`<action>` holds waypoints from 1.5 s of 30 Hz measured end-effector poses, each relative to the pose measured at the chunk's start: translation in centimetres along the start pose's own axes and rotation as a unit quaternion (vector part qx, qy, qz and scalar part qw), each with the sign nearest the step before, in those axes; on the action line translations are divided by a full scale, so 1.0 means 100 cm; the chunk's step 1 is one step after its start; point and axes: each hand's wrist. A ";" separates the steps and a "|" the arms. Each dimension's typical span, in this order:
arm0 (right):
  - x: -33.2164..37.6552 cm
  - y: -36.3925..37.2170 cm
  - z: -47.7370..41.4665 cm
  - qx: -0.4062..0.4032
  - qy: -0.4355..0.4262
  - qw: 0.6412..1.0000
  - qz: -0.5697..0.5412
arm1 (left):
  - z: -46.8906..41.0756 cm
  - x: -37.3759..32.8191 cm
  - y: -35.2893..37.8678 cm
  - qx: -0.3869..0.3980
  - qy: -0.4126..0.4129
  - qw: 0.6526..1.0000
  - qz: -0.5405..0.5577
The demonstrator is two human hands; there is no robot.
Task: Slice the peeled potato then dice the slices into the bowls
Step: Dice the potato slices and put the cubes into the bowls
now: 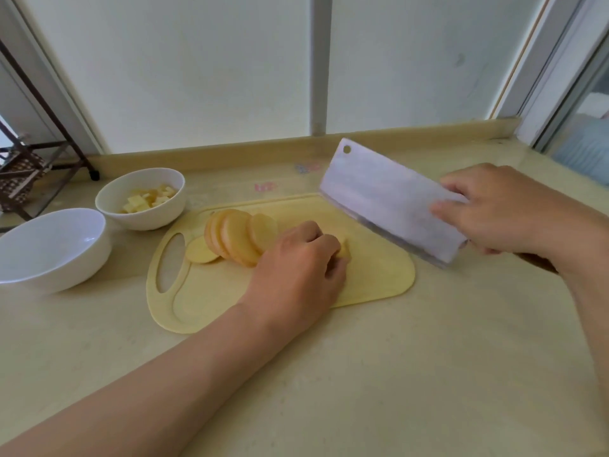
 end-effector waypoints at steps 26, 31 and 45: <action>-0.007 0.036 0.005 0.222 0.127 0.951 -0.172 | -0.001 -0.001 -0.004 0.022 -0.031 0.997 0.066; -0.005 0.041 0.006 0.226 0.093 0.959 -0.146 | -0.002 0.002 -0.001 0.005 -0.032 0.995 0.092; -0.007 0.035 0.003 0.161 -0.005 0.986 0.035 | -0.006 0.006 -0.006 0.036 -0.026 0.995 0.084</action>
Point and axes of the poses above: each hand's wrist, its own z-axis away from the middle knuckle, its own y-axis out of the palm, x = y × z, and after that the axes turned 6 degrees about -z, right-handed
